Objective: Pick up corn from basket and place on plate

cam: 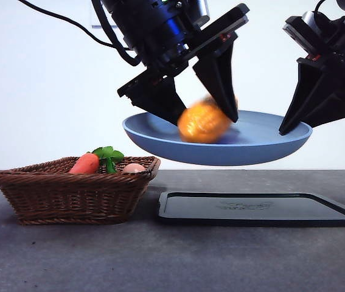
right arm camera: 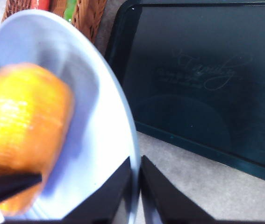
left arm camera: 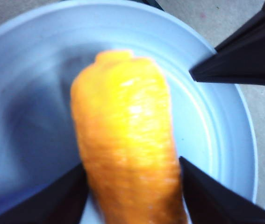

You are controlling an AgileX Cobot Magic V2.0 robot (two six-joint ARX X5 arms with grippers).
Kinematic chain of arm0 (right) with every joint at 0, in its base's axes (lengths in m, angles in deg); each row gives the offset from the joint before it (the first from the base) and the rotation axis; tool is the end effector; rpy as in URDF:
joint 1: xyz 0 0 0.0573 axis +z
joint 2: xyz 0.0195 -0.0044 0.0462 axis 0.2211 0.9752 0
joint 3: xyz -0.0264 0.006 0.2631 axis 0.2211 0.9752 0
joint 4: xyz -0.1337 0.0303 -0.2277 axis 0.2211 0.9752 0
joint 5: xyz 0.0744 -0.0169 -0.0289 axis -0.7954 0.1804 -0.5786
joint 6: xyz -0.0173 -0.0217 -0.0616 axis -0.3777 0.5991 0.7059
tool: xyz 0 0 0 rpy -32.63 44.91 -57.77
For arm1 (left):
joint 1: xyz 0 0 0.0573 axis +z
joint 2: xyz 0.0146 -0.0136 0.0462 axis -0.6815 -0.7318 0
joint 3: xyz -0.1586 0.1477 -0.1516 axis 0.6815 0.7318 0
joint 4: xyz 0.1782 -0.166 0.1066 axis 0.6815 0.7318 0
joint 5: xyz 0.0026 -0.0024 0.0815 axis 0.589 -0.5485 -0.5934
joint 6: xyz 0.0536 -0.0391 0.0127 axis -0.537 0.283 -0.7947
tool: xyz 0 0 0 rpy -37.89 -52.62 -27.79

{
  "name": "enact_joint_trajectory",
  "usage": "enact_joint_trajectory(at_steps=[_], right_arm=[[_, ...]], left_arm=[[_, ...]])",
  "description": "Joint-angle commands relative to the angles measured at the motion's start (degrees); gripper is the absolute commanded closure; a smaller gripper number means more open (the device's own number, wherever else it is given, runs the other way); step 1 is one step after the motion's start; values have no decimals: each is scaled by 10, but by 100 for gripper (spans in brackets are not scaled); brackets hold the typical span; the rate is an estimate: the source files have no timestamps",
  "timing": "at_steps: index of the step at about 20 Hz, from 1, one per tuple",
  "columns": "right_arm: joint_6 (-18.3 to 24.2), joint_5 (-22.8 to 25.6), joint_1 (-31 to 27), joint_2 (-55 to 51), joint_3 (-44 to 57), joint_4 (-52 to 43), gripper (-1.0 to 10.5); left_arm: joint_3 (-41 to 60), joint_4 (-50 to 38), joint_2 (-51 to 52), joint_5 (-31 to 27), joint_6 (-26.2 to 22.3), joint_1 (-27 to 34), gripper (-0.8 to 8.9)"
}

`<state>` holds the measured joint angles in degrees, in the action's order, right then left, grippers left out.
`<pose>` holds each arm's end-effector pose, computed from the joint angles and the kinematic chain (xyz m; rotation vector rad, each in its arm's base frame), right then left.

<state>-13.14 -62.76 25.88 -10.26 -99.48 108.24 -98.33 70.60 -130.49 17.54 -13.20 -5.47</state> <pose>0.2597 0.0882 0.2176 0.4028 1.0366 0.6091 0.2499 -0.2928 0.2388 0.1160 0.9311 -0.8279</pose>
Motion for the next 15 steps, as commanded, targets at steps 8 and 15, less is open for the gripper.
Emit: enact_joint_trajectory(at_steps=[8, 15], right_arm=[[1, -3, 1, 6, -13, 0, 945], [1, -2, 1, 6, -13, 2, 945]], left_arm=[[-17, 19, -7, -16, -10, -21, 403], [-119, 130, -7, -16, -17, -21, 403]])
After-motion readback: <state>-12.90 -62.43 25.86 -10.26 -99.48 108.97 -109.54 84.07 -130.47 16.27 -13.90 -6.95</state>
